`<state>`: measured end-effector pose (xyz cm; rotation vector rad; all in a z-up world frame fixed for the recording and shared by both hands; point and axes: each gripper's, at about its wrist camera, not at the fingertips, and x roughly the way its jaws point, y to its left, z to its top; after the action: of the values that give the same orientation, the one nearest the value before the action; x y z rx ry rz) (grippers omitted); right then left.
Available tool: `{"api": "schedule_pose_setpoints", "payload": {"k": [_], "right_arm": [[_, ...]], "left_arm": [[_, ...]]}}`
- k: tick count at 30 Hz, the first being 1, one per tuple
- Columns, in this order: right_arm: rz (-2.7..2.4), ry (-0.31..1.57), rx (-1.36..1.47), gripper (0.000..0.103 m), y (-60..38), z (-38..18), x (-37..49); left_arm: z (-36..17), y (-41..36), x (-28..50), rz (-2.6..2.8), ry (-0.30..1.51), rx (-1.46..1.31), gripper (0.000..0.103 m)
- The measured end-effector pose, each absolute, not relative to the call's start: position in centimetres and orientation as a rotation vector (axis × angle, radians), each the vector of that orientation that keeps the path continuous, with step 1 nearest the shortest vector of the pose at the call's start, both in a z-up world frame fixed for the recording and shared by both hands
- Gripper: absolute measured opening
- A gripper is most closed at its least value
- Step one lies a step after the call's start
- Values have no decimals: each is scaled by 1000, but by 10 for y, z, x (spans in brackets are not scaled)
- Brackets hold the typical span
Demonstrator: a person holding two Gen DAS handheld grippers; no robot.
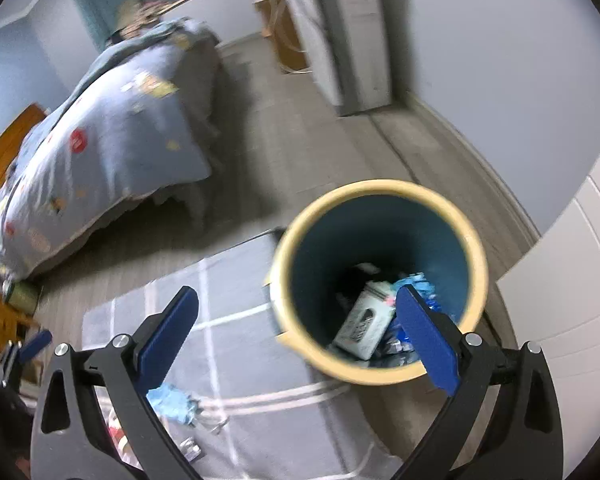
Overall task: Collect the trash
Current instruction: 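Move both tools back over the remaining trash on the mat, then grasp the blue face mask with the right tool while the left tool grasps the red floral paper cup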
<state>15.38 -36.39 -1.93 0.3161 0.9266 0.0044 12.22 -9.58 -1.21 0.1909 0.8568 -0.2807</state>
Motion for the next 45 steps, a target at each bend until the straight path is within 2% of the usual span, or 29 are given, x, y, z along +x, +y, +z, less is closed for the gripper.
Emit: {"api": "schedule_pose_setpoints", "payload": {"k": [4,11,17,30,31,33,37,39,40,43,45], "right_arm": [[72,930,263,97,-324,-22,146],[189,1001,171,97,-243,-64,139],[272,1065,-43,97,-181,-97,140],[467,1203,-252,97,-118,-159,137],[477,1211,-255,95,-115,-162,137],[490,1225,-303,85,-108,-171,134],[478,1257,-375,57,-108,-185,135],[475,1268,-346,47,-113,-186,138],[471,1268,-332,37,-114,-186,140],[454,1273,-254,25,-126,-179,146],[431,1266,-217,24,-135,-172,149]], "left_arm": [[-12,-52,107,-217,835,154,97],[-36,21,103,-70,842,153,97],[-64,62,108,-59,946,29,97],[-99,76,115,-80,1062,-1,97],[-101,75,116,-85,1069,-5,97],[-104,72,117,-100,1079,-5,97],[-109,64,117,-118,1096,28,97],[-110,61,116,-129,1102,34,97],[-111,60,114,-135,1106,37,97],[-117,51,108,-155,1126,64,97],[-119,46,102,-180,1139,59,97]]}}
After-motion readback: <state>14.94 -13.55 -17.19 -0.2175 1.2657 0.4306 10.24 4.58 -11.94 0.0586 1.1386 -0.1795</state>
